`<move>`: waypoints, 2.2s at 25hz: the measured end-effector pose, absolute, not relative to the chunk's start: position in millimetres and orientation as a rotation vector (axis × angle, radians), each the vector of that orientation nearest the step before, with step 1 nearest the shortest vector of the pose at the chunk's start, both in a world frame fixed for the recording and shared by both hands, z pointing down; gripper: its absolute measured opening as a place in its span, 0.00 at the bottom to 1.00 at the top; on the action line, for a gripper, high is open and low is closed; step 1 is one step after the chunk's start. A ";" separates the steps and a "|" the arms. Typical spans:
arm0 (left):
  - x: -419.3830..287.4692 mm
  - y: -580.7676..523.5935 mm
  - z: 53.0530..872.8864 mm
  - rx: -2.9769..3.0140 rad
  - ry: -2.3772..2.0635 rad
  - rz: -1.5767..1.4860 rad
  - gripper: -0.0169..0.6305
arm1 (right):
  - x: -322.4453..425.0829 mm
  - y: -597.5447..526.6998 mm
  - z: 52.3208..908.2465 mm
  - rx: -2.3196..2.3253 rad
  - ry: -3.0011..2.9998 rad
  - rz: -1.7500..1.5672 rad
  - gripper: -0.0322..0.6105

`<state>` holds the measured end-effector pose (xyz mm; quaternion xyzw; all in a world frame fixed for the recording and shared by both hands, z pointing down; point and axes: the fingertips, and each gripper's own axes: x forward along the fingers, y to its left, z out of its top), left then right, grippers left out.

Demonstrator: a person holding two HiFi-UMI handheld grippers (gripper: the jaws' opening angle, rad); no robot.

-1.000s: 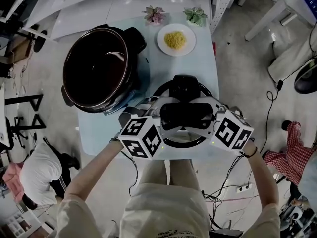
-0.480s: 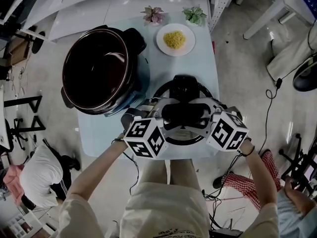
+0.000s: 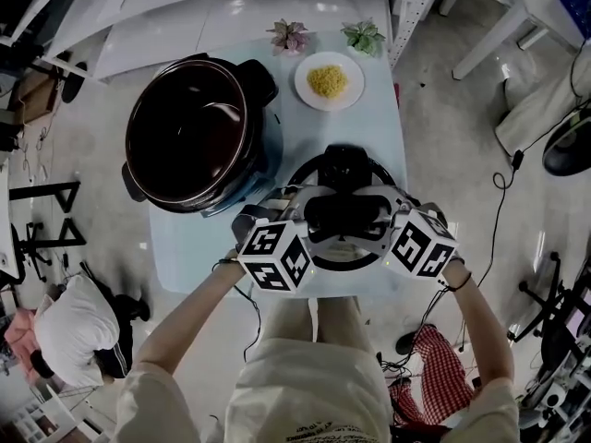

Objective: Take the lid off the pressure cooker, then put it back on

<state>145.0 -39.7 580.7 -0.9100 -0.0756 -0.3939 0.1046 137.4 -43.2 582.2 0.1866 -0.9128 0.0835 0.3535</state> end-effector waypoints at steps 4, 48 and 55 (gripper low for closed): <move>142.6 -40.3 580.3 -2.714 -0.120 -1.166 0.46 | 140.5 -41.3 584.0 0.560 -2.341 0.292 0.48; 74.2 -32.6 452.3 -3.114 0.916 -0.576 0.08 | 190.2 6.6 437.5 1.723 -2.396 0.491 0.07; 58.0 -40.8 425.2 -3.114 0.927 -0.480 0.07 | 193.7 14.9 412.3 1.820 -2.389 0.440 0.06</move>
